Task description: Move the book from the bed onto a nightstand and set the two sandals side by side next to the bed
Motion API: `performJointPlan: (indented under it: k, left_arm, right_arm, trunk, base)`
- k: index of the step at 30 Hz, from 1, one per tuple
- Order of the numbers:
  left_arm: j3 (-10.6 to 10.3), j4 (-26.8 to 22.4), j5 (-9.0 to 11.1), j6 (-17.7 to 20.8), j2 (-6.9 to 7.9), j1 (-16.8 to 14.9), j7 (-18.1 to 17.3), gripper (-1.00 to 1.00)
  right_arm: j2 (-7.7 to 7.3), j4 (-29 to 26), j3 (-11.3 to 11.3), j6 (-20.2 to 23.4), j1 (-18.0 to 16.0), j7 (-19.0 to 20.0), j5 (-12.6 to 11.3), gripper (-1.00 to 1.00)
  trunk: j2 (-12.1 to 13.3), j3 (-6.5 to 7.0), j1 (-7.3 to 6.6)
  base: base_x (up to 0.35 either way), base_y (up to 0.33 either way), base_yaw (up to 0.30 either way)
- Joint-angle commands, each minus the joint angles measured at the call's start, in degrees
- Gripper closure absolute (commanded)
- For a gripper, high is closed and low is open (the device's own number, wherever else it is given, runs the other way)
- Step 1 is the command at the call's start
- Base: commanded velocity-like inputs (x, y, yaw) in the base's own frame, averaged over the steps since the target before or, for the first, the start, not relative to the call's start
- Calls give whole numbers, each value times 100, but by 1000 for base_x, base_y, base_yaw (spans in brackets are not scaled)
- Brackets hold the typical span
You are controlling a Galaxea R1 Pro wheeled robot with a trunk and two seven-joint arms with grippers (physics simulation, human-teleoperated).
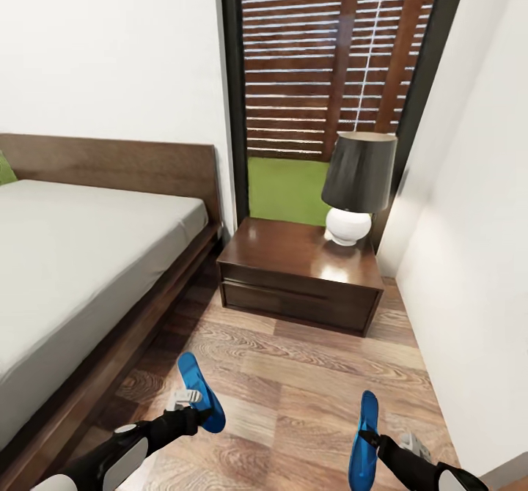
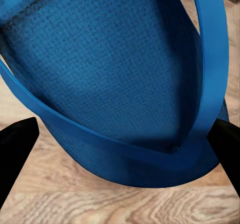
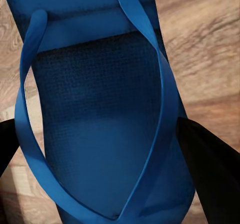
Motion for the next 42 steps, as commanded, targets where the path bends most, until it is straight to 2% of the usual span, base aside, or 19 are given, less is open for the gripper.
performJointPlan:
  k: [1, 4, 6, 9, 11, 17, 21, 28, 33, 36, 42]
  left_arm:
    - [-28, -5, 54, 17, 6, -4, -6, 100]
    - [-28, -5, 52, 17, 6, -4, -6, 100]
    - [-28, -5, 50, 17, 6, -4, -6, 100]
    - [-28, -5, 50, 18, -5, -4, -6, 100]
    - [-28, -5, 52, 18, -24, -4, -6, 100]
    - [-28, 46, 53, 16, -41, -4, -6, 100]
    - [-28, 215, 41, 11, -119, -4, -6, 100]
    - [-40, 504, 24, -25, -170, -4, -8, 100]
    - [-45, 1002, 15, -359, -199, -4, -14, 100]
    - [-46, 1360, 12, -623, -274, -4, -15, 100]
    - [-52, 1873, -7, -859, -386, -4, -15, 100]
  right_arm:
    - [-1, 430, -15, 38, -1, 15, -42, 100]
    - [-1, 501, -15, -106, -1, 17, -43, 100]
    - [-1, 527, -13, -342, -1, 17, -42, 100]
    - [-1, 571, -11, -950, -1, 5, -41, 100]
    - [-1, 579, -11, -1098, -1, -5, -41, 100]
    - [-1, 584, -11, -1194, -1, -20, -41, 100]
    - [-1, 620, -11, -1206, -1, -25, -41, 100]
    - [-1, 775, -11, -1223, -1, -32, -41, 100]
    - [-1, 791, -11, -1227, -1, -33, -41, 100]
    - [-1, 794, -11, -1228, -1, -33, -41, 100]
    - [12, 851, -11, -1228, -1, -33, -41, 100]
  trunk:
    - [0, 18, -3]
    - [4, 84, -11]
    - [6, 129, -16]
    - [88, 187, -63]
    - [168, 223, -107]
    - [409, 330, -239]
    - [569, 402, -326]
    - [850, 528, -480]
    - [1050, 618, -590]
    - [1171, 671, -656]
    - [1411, 779, -788]
  base:
    - [0, 0, 0]
    - [0, 0, 0]
    - [0, 0, 0]
    - [0, 0, 0]
    - [0, 0, 0]
    - [0, 0, 0]
    - [0, 0, 0]
    - [0, 0, 0]
    - [0, 0, 0]
    - [0, 0, 0]
    - [0, 0, 0]
